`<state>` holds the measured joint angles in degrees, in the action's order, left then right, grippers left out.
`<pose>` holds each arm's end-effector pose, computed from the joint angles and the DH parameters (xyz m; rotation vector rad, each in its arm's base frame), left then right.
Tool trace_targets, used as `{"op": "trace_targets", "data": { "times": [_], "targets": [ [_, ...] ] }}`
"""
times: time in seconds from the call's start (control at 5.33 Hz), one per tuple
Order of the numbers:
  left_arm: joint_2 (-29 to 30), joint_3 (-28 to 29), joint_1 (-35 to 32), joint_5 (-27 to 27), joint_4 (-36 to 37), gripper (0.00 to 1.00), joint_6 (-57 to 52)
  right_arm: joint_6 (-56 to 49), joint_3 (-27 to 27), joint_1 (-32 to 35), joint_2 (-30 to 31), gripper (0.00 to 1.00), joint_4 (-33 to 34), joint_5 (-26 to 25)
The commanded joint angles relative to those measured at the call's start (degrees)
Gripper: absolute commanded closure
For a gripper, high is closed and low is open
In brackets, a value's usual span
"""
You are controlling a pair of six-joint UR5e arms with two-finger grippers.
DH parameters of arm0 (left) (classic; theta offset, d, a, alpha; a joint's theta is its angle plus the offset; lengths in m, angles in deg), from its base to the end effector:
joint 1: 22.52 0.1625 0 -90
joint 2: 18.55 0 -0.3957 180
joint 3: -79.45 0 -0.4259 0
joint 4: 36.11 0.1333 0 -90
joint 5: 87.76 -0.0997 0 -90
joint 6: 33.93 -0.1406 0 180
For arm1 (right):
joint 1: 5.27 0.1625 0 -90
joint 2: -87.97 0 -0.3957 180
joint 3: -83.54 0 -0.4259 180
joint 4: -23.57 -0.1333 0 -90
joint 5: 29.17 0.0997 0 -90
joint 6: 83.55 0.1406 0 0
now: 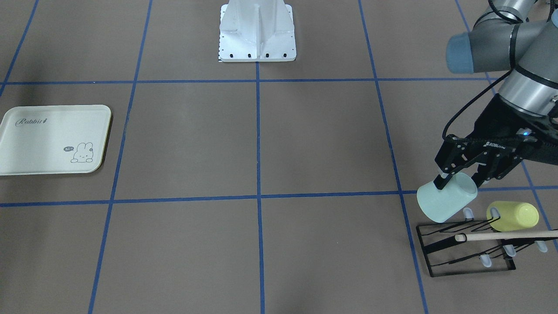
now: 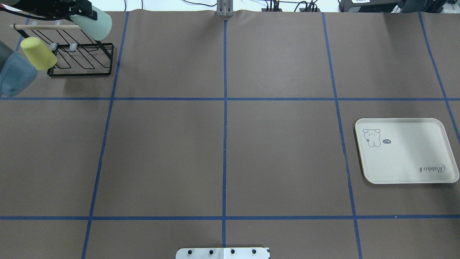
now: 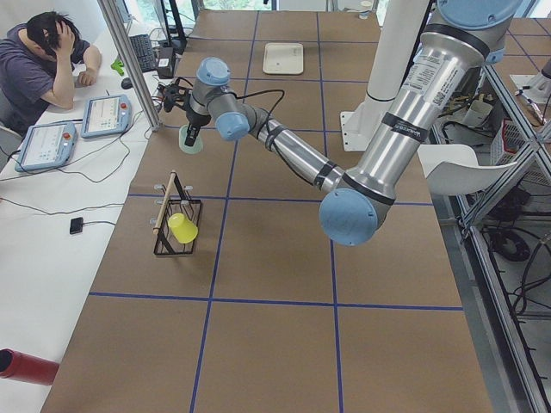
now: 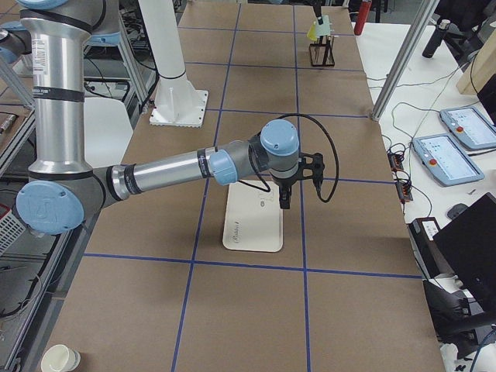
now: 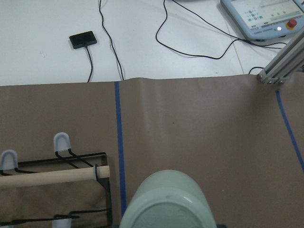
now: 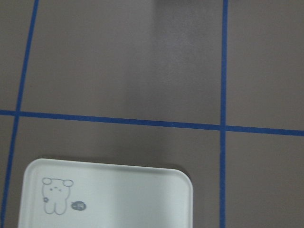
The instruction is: Left arm grabs green cup and hands to right arm on tray
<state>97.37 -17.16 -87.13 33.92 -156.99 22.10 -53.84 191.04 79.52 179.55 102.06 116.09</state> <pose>0.2394 -0.6431 0.2538 0.4923 1.0742 -0.1654 -0.0299 -0.5235 0.4664 0.1366 -1.0327 0.1575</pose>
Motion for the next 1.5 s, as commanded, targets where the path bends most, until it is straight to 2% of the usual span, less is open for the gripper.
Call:
{"op": "trace_targets", "data": {
  "times": [0.0,0.19,0.38,0.56,0.75,0.94,1.12,1.31],
  "targets": [
    [-1.31,-0.07,3.76,0.76,-11.70,0.43,12.02,20.98,-0.45,-4.96,-3.75,0.00,-10.68,1.25],
    [-1.49,-1.37,5.18,2.15,-15.67,0.43,17.82,27.79,-0.46,-7.86,-6.39,0.00,-14.38,1.16],
    [-1.49,-4.78,5.28,5.29,-16.66,0.43,25.54,32.21,-0.63,-9.11,-8.07,0.01,-18.25,1.07],
    [-2.27,-7.86,6.93,5.32,-16.67,0.43,28.23,38.26,-0.89,-10.51,-9.65,0.01,-22.90,0.46],
    [-3.06,-9.11,8.78,4.89,-18.15,0.43,30.69,47.71,-0.64,-13.05,-11.41,0.01,-28.86,-3.46],
    [-3.16,-9.12,10.36,4.89,-21.13,0.43,34.11,57.90,-0.72,-18.64,-11.60,0.01,-38.41,-11.94],
    [-3.16,-9.21,11.33,4.89,-23.42,0.43,37.97,65.40,-0.81,-23.92,-11.95,0.01,-45.12,-19.59],
    [-3.51,-9.03,11.95,4.89,-30.31,0.43,43.67,67.82,-1.07,-29.11,-12.04,0.01,-52.67,-24.11]
  ]
}}
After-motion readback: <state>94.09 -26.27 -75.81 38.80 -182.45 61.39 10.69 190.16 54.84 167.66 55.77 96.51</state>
